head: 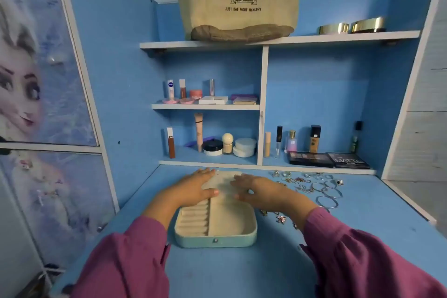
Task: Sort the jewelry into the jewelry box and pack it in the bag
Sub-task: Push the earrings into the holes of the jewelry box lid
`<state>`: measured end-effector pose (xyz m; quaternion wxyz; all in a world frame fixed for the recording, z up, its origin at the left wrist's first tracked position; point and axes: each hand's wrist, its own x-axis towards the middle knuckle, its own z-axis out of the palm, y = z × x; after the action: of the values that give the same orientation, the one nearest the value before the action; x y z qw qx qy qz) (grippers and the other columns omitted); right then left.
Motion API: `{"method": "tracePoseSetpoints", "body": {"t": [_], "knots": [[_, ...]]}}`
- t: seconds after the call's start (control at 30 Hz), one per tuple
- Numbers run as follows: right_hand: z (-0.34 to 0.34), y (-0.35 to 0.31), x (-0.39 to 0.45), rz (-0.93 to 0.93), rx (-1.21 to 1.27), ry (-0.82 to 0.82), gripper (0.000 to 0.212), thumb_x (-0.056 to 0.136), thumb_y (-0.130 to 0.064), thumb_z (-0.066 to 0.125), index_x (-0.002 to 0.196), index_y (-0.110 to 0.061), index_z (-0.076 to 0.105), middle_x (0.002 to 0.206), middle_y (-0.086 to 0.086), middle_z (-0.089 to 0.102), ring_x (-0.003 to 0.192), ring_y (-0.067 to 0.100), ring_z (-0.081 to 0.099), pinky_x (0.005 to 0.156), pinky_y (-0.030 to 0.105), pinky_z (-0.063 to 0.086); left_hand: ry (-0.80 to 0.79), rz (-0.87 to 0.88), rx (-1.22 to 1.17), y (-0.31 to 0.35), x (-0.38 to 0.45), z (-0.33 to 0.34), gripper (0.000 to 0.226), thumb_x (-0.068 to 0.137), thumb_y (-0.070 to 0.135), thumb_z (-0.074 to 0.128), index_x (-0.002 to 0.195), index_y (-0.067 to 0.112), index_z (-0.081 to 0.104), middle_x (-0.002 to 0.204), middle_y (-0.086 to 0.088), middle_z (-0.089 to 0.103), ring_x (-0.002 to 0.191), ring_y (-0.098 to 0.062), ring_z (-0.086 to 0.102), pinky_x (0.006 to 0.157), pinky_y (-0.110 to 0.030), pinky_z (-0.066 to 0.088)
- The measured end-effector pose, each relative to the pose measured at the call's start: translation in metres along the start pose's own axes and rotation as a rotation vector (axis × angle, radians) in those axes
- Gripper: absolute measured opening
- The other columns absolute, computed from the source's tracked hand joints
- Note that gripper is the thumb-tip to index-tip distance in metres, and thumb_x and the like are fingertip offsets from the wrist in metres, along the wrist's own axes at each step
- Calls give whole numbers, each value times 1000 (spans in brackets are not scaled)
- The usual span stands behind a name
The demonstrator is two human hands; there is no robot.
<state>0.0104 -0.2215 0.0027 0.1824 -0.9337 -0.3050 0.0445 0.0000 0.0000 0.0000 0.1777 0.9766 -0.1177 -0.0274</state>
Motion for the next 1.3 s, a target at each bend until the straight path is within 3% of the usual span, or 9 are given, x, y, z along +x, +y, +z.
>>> {"method": "tracePoseSetpoints", "body": {"t": [0.23, 0.5, 0.6, 0.73, 0.83, 0.93, 1.0, 1.2, 1.3], "knots": [[12, 6, 10, -37, 49, -24, 46, 98, -33, 49, 143, -28, 41, 154, -11, 28, 142, 9, 24, 117, 27, 15, 94, -63, -333, -11, 6, 21, 61, 93, 38, 55, 147, 17, 34, 158, 7, 16, 146, -6, 4, 117, -27, 3], [18, 15, 12, -64, 74, -4, 43, 99, -24, 48, 141, -31, 44, 152, -14, 30, 141, 2, 22, 115, 23, 11, 155, -69, -376, -20, 7, 30, 56, 91, 39, 59, 141, 16, 45, 155, 9, 26, 144, -4, 12, 116, -25, 9], [17, 16, 12, -73, 81, -9, 43, 98, -23, 49, 140, -31, 45, 151, -15, 31, 141, 1, 23, 116, 22, 12, 218, -74, -409, -22, 3, 30, 44, 90, 35, 62, 130, 16, 57, 148, 6, 41, 138, -6, 31, 116, -26, 20], [14, 13, 7, -80, 119, -12, 40, 98, -23, 50, 137, -29, 49, 148, -15, 37, 138, 2, 30, 113, 20, 17, 461, -137, -509, -21, 3, 26, 25, 91, 24, 63, 112, 12, 70, 122, 2, 64, 114, -11, 57, 97, -21, 39], [5, 16, -1, -9, 241, 102, 31, 96, -25, 53, 127, -25, 60, 135, -14, 54, 120, 3, 49, 100, 14, 31, 588, -206, -598, -23, 9, 25, 26, 90, 16, 64, 116, 13, 67, 116, -2, 64, 106, -14, 59, 88, -20, 40], [-5, 26, -9, 66, 303, 261, 19, 92, -18, 61, 107, -21, 71, 106, -12, 65, 87, -4, 56, 74, 5, 40, 577, -269, -683, -27, 16, 26, 36, 89, 15, 65, 124, 12, 61, 119, -5, 61, 106, -16, 57, 91, -26, 43], [-11, 33, -13, 108, 273, 263, 12, 87, -15, 67, 93, -22, 74, 93, -10, 66, 77, -1, 58, 64, 6, 42, 571, -289, -705, -30, 20, 27, 38, 88, 13, 66, 125, 7, 60, 122, -8, 61, 110, -20, 58, 97, -30, 44], [-14, 30, -18, 131, 36, 116, 13, 81, -21, 73, 94, -22, 77, 84, -14, 63, 78, 3, 56, 63, 8, 40, 571, -350, -720, -29, 27, 28, 39, 85, 8, 67, 123, 2, 61, 126, -14, 60, 114, -24, 57, 96, -27, 40], [-11, 27, -15, 134, -48, 113, 15, 85, -20, 67, 97, -21, 76, 91, -8, 65, 85, 10, 59, 75, 22, 49, 571, -374, -739, -28, 29, 27, 40, 85, 8, 67, 124, 1, 59, 125, -13, 60, 114, -25, 57, 93, -24, 39]]}}
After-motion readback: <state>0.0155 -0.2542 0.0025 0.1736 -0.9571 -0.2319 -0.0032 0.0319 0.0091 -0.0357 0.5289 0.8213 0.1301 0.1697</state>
